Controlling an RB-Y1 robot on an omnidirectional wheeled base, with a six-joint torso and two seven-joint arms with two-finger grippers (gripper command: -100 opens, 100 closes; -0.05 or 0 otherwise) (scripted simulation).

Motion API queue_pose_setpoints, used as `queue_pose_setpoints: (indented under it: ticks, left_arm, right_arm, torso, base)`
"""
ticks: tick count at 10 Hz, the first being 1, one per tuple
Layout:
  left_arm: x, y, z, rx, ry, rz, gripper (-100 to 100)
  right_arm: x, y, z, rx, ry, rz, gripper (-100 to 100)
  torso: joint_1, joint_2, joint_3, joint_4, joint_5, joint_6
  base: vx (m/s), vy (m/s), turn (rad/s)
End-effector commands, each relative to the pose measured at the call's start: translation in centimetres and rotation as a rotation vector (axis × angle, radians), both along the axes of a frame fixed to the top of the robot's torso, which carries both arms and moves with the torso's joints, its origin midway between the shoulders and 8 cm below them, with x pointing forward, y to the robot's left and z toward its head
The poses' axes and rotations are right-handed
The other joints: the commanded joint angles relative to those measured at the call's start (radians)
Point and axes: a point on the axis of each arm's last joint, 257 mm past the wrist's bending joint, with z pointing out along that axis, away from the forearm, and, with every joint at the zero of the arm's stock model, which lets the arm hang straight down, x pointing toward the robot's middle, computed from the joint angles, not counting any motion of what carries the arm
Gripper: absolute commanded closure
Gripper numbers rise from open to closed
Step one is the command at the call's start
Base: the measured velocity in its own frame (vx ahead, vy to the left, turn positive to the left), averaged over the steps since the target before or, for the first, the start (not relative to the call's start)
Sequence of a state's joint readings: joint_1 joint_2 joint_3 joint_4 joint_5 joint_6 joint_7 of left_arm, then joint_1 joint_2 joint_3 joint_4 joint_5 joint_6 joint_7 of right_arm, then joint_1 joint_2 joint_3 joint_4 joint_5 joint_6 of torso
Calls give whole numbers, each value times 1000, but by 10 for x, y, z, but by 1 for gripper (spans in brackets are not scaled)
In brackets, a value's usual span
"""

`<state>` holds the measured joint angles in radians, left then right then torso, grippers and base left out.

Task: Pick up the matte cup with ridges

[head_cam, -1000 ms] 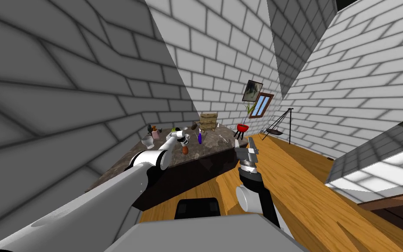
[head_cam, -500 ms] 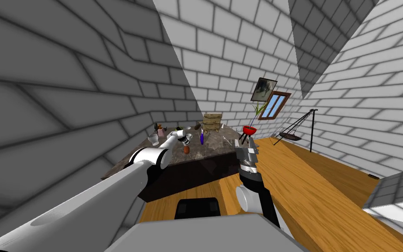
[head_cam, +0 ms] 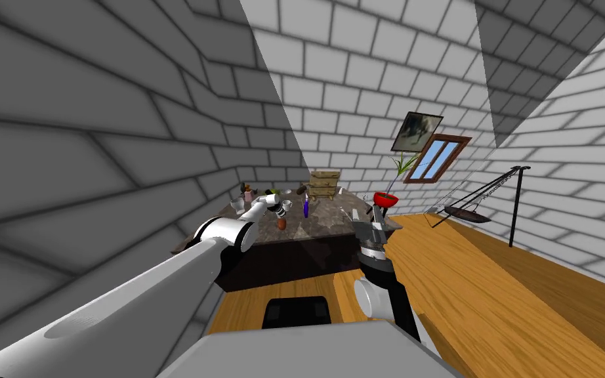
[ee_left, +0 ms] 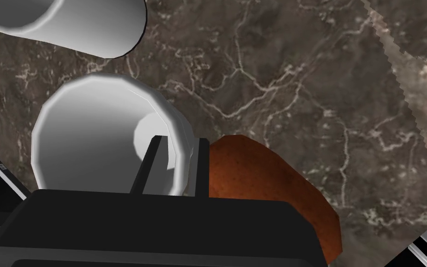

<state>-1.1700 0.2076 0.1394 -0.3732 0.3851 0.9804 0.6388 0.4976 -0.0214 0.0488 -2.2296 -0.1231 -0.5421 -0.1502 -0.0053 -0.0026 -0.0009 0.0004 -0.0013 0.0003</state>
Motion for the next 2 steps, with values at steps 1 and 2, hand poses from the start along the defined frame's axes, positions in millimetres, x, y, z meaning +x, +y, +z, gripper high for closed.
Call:
queue_pose_setpoints:
  ticks: [1,2]
  left_arm:
    - [0,0,0,0,0,0,100]
    - [0,0,0,0,0,-2,0]
  right_arm:
    - [0,0,0,0,0,0,0]
    - [0,0,0,0,0,0,0]
  torso:
    - [0,0,0,0,0,0]
    - [2,0,0,0,0,0]
  base:
    - [5,-28,1]
    - [1,-6,-3]
